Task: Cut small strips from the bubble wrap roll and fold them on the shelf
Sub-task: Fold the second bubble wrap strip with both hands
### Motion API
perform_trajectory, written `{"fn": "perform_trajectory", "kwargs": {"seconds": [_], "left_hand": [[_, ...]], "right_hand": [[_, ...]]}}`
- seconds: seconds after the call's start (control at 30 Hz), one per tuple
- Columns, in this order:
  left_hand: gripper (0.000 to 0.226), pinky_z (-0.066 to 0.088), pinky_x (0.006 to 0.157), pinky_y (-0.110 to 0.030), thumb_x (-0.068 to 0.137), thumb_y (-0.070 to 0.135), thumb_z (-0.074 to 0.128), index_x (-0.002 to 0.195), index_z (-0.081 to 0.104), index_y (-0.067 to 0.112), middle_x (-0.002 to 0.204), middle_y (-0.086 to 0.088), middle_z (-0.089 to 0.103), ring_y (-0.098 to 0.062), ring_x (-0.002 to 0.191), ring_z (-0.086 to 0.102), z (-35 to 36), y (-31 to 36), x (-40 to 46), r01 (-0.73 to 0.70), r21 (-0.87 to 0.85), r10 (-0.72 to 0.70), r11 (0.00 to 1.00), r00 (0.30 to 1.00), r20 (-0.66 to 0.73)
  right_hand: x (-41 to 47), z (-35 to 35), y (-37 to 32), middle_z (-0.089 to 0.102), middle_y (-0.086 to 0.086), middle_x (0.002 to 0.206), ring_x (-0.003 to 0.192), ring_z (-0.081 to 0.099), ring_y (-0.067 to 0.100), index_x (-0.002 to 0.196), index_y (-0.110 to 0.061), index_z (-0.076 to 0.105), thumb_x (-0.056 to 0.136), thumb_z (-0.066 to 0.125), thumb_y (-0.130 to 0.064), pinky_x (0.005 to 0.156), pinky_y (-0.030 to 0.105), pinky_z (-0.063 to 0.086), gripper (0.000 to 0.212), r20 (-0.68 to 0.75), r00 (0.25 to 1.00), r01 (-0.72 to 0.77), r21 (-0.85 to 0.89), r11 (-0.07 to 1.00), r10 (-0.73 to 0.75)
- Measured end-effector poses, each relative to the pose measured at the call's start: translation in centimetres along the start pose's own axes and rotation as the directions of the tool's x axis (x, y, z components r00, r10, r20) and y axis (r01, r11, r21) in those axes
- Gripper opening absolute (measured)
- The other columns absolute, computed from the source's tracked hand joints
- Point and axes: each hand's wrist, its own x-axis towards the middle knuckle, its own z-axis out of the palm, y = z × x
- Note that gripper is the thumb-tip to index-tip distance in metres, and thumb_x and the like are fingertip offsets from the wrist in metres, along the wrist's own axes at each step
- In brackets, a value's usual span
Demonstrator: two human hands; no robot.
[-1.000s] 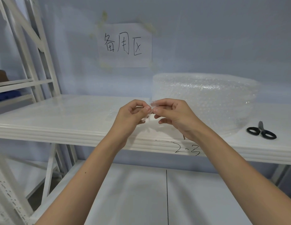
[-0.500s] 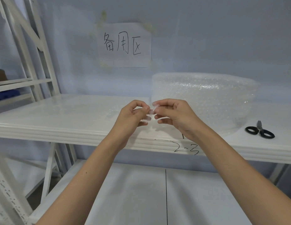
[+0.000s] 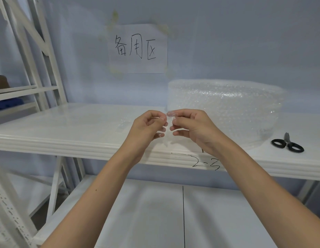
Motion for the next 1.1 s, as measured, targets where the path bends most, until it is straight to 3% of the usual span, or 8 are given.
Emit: {"fn": "perform_trajectory", "kwargs": {"seconds": [0.23,0.3,0.47,0.57,0.67,0.87,1.1], "left_hand": [[0.019,0.058,0.087,-0.035,0.097,0.023,0.059,0.108,0.071,0.014,0.105,-0.006,0.07,-0.015,0.086,0.066,-0.1,-0.1,0.1,0.048,0.011,-0.048,0.999,0.998,0.036],[0.017,0.059,0.084,-0.034,0.098,0.021,0.057,0.101,0.072,0.014,0.101,-0.009,0.072,-0.015,0.084,0.067,-0.1,-0.1,0.1,0.073,0.018,-0.074,0.997,0.996,0.043],[0.013,0.056,0.076,-0.027,0.096,0.014,0.059,0.09,0.07,0.013,0.081,0.002,0.068,-0.016,0.076,0.064,0.2,0.0,0.1,0.086,-0.043,-0.084,0.995,0.995,0.06],[0.009,0.056,0.076,-0.026,0.095,0.013,0.061,0.09,0.068,0.011,0.078,0.002,0.064,-0.013,0.072,0.061,0.2,0.0,0.2,0.064,-0.059,-0.061,0.996,0.997,0.042],[0.01,0.055,0.078,-0.027,0.096,0.013,0.06,0.097,0.068,0.007,0.079,0.002,0.064,-0.01,0.069,0.061,0.2,0.0,0.3,0.044,-0.036,-0.043,0.998,0.998,0.043],[0.008,0.055,0.073,-0.022,0.095,0.012,0.062,0.094,0.069,0.01,0.074,0.007,0.064,-0.011,0.068,0.06,0.2,-0.1,0.0,0.042,-0.061,-0.039,0.997,0.998,0.047],[0.012,0.058,0.084,-0.027,0.094,0.016,0.064,0.095,0.072,0.008,0.083,0.0,0.065,-0.012,0.076,0.062,-0.7,-0.5,0.0,0.084,-0.042,-0.081,0.996,0.994,0.07]], "right_hand": [[-0.1,-0.2,0.2,0.069,0.002,0.079,0.079,0.069,0.017,0.113,-0.005,0.066,0.09,0.06,0.002,0.07,0.026,0.056,0.025,0.039,0.999,-0.007,0.098,0.995,0.004],[-0.1,-0.2,0.1,0.068,0.002,0.076,0.078,0.069,0.016,0.112,-0.006,0.066,0.09,0.059,0.003,0.071,0.025,0.056,0.025,0.044,0.999,0.005,0.097,0.995,-0.01],[-0.1,0.0,-0.2,0.066,0.006,0.076,0.073,0.066,0.017,0.111,-0.002,0.066,0.089,0.06,0.006,0.071,0.025,0.057,0.025,0.005,0.999,0.031,0.092,0.995,-0.032],[-0.2,0.0,-0.4,0.063,0.008,0.089,0.08,0.067,0.023,0.116,-0.003,0.064,0.088,0.065,-0.004,0.071,0.028,0.057,0.029,0.001,1.0,0.016,0.108,0.994,-0.016],[-0.3,0.1,-0.5,0.063,0.006,0.095,0.081,0.068,0.021,0.118,-0.007,0.064,0.083,0.074,-0.014,0.074,0.03,0.057,0.038,-0.014,0.998,0.057,0.019,0.998,-0.057],[0.6,0.3,-0.5,0.068,0.011,0.076,0.068,0.064,0.018,0.097,0.001,0.071,0.086,0.069,-0.008,0.072,0.028,0.058,0.014,-0.137,0.982,0.12,-0.064,0.991,-0.128],[2.1,1.0,-0.3,0.067,0.007,0.078,0.069,0.062,0.015,0.092,-0.004,0.072,0.088,0.067,-0.008,0.069,0.027,0.057,0.008,-0.136,0.981,0.124,-0.114,0.986,-0.139]]}}
